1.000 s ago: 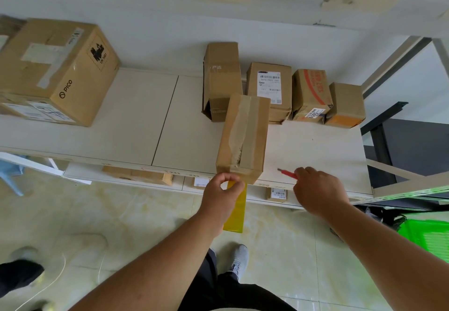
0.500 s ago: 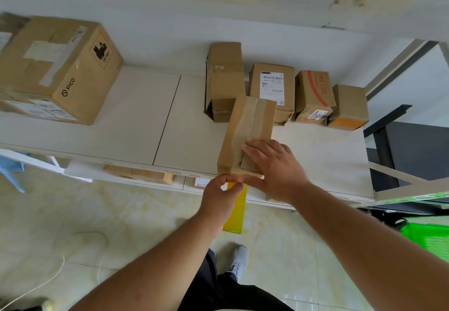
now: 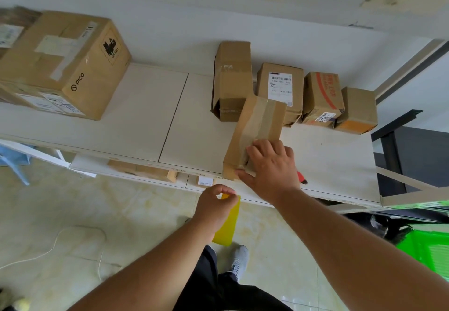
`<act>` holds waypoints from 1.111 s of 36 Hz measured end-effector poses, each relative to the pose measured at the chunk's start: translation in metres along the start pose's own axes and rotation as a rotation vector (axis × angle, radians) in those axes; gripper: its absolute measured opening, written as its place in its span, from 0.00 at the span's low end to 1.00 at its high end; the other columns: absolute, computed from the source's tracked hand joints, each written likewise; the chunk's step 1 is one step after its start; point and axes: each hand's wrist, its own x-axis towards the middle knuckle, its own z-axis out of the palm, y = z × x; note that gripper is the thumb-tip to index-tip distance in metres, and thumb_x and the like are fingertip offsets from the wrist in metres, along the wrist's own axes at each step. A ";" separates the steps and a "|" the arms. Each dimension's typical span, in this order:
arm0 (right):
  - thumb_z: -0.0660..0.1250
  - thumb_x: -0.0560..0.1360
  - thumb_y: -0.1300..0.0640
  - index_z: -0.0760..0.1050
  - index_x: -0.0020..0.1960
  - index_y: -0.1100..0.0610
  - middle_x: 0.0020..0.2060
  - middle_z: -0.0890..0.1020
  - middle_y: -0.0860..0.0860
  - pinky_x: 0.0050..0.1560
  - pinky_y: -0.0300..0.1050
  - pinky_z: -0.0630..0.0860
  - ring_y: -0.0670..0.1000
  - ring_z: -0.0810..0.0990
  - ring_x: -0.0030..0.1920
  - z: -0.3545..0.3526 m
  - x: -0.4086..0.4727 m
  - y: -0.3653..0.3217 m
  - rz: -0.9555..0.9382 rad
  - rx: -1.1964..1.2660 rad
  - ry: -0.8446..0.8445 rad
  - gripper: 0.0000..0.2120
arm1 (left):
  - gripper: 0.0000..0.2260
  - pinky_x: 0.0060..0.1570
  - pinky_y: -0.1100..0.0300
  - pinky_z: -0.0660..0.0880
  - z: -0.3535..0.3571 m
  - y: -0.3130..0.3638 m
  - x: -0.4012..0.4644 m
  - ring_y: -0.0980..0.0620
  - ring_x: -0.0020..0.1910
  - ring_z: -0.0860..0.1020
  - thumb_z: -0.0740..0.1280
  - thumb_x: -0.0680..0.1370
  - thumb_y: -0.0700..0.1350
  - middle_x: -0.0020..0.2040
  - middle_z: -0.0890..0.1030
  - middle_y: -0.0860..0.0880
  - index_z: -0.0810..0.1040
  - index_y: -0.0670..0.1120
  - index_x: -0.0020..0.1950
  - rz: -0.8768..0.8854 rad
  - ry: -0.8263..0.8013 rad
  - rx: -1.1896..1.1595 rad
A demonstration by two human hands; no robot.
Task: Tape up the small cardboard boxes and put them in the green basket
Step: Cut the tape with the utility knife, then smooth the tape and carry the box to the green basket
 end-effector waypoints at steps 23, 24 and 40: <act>0.65 0.76 0.34 0.71 0.73 0.53 0.70 0.74 0.50 0.70 0.56 0.72 0.57 0.68 0.68 -0.003 -0.009 0.015 -0.060 0.107 -0.092 0.33 | 0.01 0.62 0.45 0.76 -0.035 0.022 -0.035 0.51 0.55 0.80 0.73 0.73 0.50 0.50 0.83 0.60 0.84 0.57 0.44 -0.005 -0.038 -0.107; 0.62 0.77 0.34 0.70 0.75 0.52 0.71 0.73 0.49 0.72 0.55 0.69 0.56 0.66 0.69 -0.005 -0.008 0.017 -0.050 0.130 -0.118 0.33 | 0.01 0.62 0.45 0.77 -0.037 0.025 -0.038 0.51 0.55 0.80 0.73 0.73 0.50 0.49 0.83 0.60 0.84 0.57 0.44 0.001 -0.032 -0.116; 0.61 0.80 0.37 0.77 0.58 0.49 0.53 0.82 0.45 0.57 0.51 0.79 0.46 0.79 0.55 -0.080 -0.065 -0.046 0.346 0.663 0.127 0.18 | 0.03 0.63 0.44 0.75 -0.072 0.067 -0.083 0.50 0.57 0.81 0.72 0.77 0.46 0.52 0.84 0.60 0.85 0.53 0.48 0.177 -0.109 -0.277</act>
